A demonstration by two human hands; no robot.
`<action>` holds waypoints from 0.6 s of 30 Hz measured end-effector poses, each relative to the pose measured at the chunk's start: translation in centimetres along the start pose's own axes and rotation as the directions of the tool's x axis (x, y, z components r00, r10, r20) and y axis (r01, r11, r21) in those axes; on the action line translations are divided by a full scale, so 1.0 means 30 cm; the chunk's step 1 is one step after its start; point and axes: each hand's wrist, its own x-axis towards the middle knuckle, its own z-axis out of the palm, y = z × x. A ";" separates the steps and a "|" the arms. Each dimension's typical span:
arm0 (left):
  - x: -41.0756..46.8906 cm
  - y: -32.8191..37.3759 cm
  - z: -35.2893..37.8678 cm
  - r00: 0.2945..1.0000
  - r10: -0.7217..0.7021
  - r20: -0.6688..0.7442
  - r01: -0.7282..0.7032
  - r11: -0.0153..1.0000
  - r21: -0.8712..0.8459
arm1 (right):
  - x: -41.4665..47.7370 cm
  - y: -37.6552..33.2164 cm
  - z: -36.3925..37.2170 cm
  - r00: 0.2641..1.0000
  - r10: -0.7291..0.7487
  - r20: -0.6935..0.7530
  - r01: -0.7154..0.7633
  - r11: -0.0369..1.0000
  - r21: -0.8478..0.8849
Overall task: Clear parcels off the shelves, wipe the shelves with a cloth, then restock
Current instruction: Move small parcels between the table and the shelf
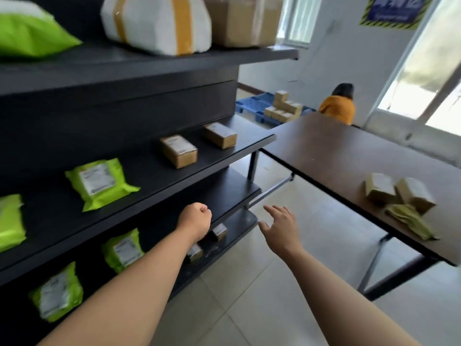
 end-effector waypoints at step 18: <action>-0.184 0.830 0.797 0.896 0.342 0.282 -0.353 0.936 -0.013 | -0.064 0.785 -0.843 0.931 0.232 -0.282 -0.237 0.971 0.017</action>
